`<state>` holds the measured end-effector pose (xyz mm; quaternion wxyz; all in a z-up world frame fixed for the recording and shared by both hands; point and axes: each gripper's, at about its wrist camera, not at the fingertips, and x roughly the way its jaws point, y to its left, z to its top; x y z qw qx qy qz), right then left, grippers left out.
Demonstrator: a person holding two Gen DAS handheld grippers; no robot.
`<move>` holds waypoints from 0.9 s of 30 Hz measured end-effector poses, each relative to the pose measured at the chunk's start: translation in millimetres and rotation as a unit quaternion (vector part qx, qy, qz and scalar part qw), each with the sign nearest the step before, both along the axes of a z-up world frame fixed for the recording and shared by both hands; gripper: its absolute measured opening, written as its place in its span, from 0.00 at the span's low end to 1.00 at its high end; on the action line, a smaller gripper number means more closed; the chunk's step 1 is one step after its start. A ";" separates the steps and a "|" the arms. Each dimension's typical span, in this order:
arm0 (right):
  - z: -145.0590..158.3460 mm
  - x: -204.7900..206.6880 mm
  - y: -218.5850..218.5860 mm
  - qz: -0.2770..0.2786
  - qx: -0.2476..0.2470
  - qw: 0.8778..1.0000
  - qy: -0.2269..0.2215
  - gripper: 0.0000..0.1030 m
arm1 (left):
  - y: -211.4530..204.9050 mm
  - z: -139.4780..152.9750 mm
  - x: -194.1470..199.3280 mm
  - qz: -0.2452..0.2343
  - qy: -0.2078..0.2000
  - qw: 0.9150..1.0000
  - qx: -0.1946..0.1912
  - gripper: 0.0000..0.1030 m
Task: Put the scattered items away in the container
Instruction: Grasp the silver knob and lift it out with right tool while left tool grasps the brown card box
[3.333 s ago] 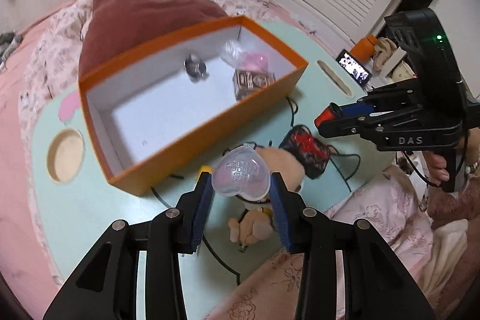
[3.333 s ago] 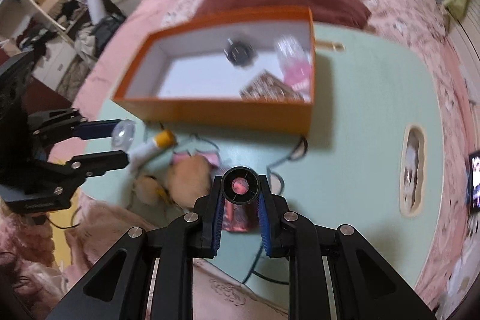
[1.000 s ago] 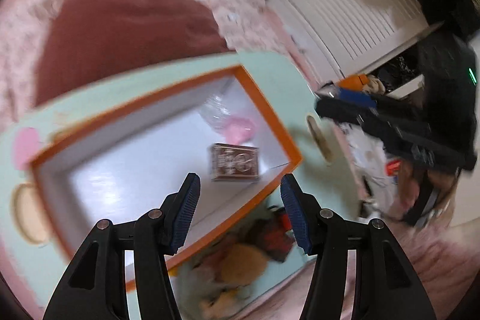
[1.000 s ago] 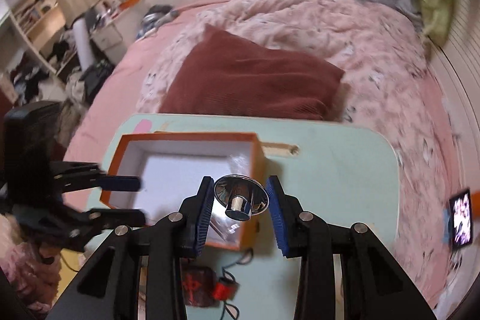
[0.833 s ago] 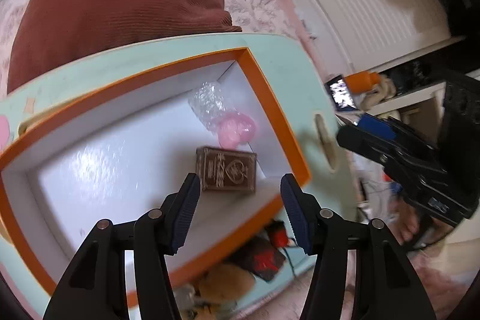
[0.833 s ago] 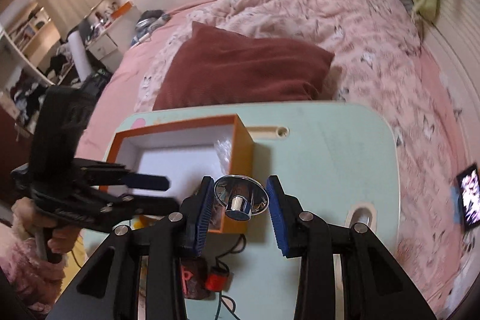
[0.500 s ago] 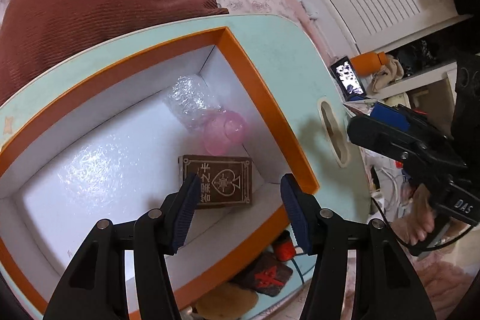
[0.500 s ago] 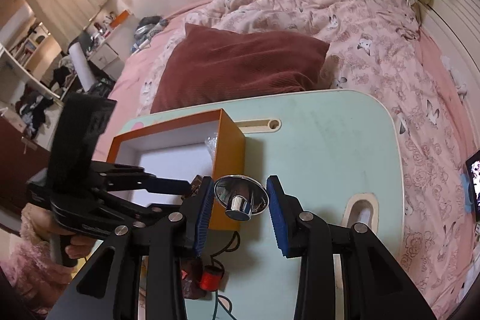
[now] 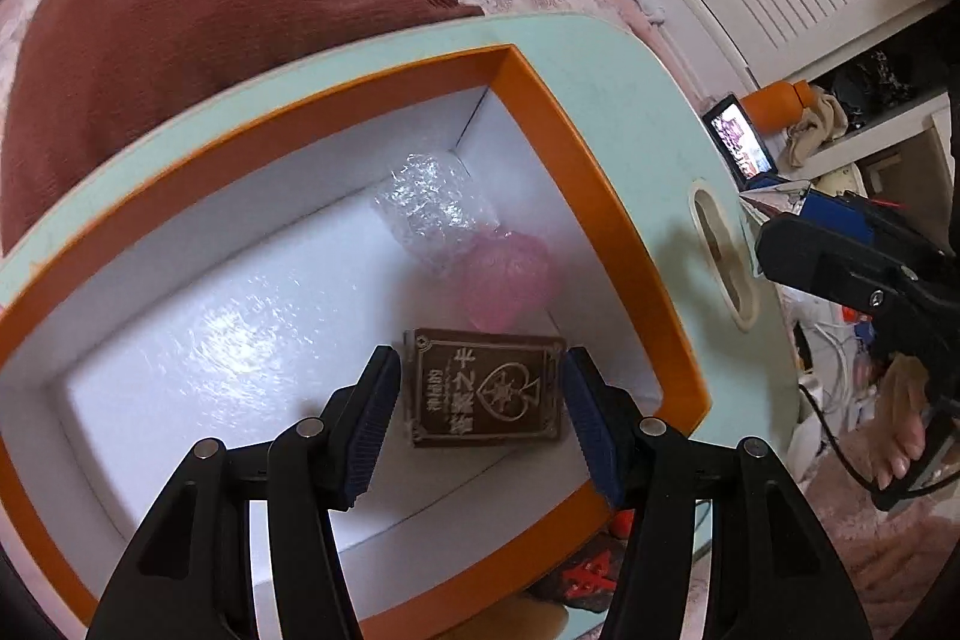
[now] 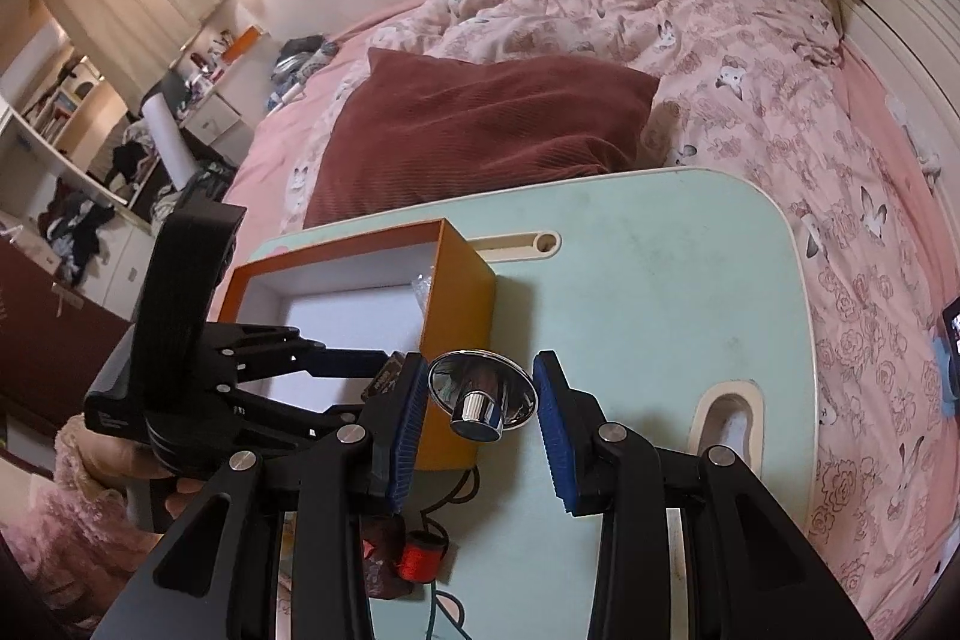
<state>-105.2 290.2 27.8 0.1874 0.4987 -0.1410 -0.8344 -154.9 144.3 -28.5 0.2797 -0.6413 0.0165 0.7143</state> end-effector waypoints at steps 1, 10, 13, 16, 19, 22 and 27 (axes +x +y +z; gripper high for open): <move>0.4 0.0 -0.3 -0.001 -0.001 1.000 -0.001 0.34 | 1.0 -0.3 -0.4 -0.001 -0.004 1.000 0.002 0.55; 0.6 0.2 1.0 -0.002 -0.005 1.000 0.000 0.34 | 4.6 1.2 6.1 -0.047 0.039 0.998 -0.016 0.62; 2.0 1.9 2.1 -0.002 -0.008 1.000 0.004 0.34 | 3.1 3.7 4.0 -0.027 0.075 0.996 -0.050 0.67; 2.9 3.5 2.9 -0.004 -0.008 1.000 0.004 0.34 | -13.2 5.6 -5.7 0.006 0.069 0.996 -0.062 0.67; 4.4 4.6 3.3 -0.006 -0.007 1.000 0.006 0.34 | -31.6 8.6 -11.2 0.039 0.089 0.991 -0.091 0.67; 4.1 5.5 0.9 0.000 -0.006 1.000 0.005 0.34 | -39.7 8.9 -10.9 0.049 0.050 0.996 -0.059 0.67; -4.4 15.4 -18.7 0.037 0.017 0.999 -0.013 0.34 | -31.6 7.3 -2.4 0.028 0.080 0.992 -0.095 0.67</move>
